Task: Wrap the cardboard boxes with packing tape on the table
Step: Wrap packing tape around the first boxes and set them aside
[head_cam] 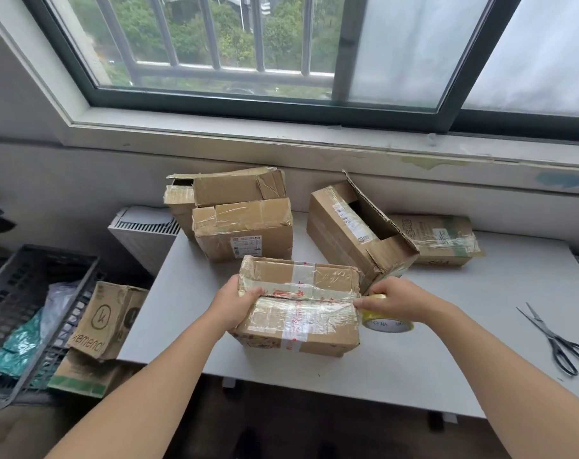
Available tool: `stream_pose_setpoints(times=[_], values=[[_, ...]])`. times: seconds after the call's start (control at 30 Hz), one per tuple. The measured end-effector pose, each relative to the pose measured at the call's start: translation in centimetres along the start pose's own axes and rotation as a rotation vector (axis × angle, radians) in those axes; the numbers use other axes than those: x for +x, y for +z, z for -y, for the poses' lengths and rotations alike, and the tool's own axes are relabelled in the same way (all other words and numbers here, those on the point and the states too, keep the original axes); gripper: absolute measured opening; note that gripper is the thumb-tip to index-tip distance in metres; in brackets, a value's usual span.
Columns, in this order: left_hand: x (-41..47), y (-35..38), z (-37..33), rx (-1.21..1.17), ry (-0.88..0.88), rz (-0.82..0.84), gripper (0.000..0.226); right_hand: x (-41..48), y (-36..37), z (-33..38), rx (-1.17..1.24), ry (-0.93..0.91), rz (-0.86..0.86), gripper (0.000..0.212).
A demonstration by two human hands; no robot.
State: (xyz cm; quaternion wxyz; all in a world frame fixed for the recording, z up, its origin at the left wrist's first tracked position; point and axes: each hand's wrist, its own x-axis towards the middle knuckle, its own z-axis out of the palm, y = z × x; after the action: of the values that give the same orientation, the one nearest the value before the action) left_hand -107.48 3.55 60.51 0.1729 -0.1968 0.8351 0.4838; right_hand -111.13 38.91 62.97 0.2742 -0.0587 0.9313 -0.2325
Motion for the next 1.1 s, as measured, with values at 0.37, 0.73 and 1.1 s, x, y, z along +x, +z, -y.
stream_pose_setpoints(times=[0.37,0.73,1.1], values=[[-0.4,0.2,-0.1,-0.021,0.039,-0.038,0.039,-0.2,0.2,0.1,-0.062,0.008,-0.075,0.068],[-0.2,4.8,-6.0,0.978,0.467,0.053,0.110,-0.9,1.8,-0.1,0.038,0.044,-0.136,0.066],[2.5,7.6,-10.4,0.914,0.461,0.204,0.102,-0.7,2.9,-1.1,0.206,0.024,-0.153,0.065]])
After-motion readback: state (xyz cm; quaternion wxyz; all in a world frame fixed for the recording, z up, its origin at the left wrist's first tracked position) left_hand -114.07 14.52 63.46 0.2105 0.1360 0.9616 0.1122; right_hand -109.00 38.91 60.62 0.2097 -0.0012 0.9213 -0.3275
